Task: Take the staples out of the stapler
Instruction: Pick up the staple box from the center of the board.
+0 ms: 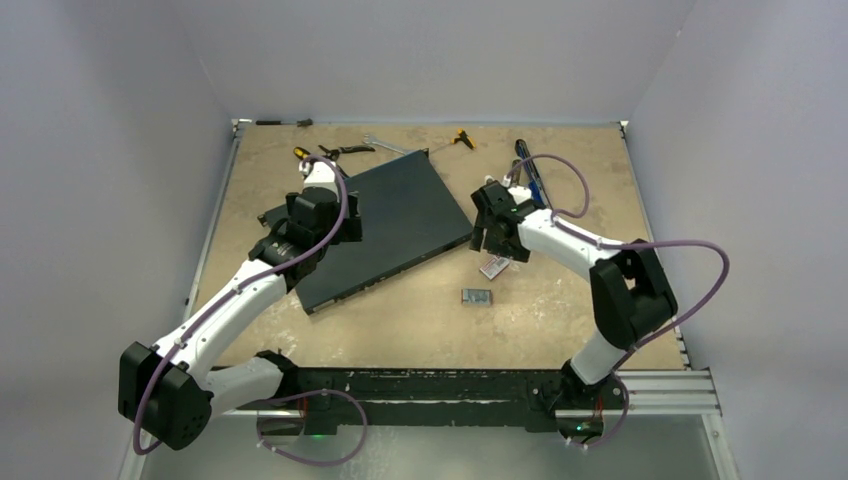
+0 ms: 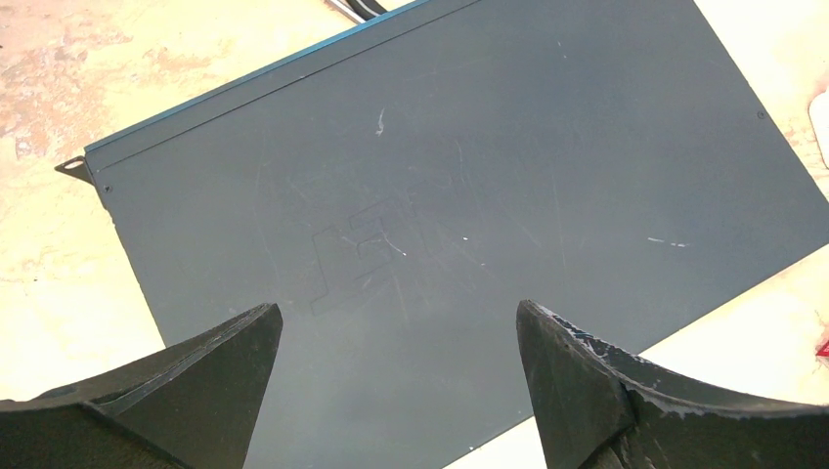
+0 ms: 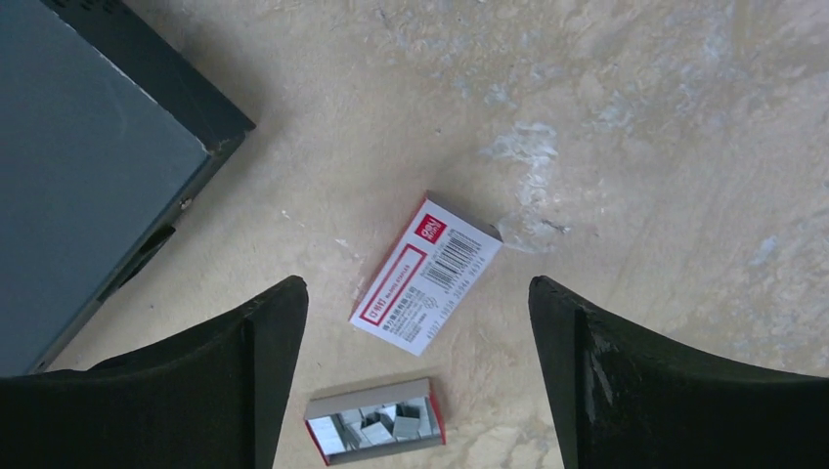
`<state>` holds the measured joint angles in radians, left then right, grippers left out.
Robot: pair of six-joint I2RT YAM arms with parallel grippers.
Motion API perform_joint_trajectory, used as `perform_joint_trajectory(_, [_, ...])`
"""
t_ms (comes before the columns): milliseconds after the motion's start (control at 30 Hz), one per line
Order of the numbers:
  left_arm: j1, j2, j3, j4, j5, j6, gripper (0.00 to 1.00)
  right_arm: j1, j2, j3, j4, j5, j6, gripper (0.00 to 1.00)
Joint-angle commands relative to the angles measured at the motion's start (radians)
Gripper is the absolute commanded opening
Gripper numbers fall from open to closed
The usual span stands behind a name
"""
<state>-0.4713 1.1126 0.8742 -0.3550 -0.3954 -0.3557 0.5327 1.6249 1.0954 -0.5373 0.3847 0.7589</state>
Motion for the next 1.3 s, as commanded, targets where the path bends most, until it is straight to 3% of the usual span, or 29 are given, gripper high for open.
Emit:
perform_joint_trajectory(0, [0.007, -0.021, 0.003, 0.038, 0.018, -0.005, 0.88, -0.001, 0.054, 0.049, 0.005, 0.025, 0.021, 0.87])
perform_joint_trajectory(233, [0.006, -0.031, 0.001, 0.038, 0.016, -0.006, 0.88, -0.003, 0.118, 0.067, -0.003, 0.023, 0.034, 0.87])
perform_joint_trajectory(633, [0.007, -0.034, 0.001, 0.04, 0.025, -0.008, 0.88, -0.004, 0.115, 0.003, 0.032, -0.038, 0.029, 0.74])
perform_joint_trajectory(867, [0.008, -0.034, 0.0, 0.04, 0.023, -0.008, 0.88, -0.003, 0.137, -0.003, 0.05, -0.061, 0.017, 0.73])
perform_joint_trajectory(1267, [0.008, -0.034, 0.001, 0.039, 0.021, -0.008, 0.87, -0.001, 0.142, 0.001, 0.112, -0.075, -0.053, 0.53])
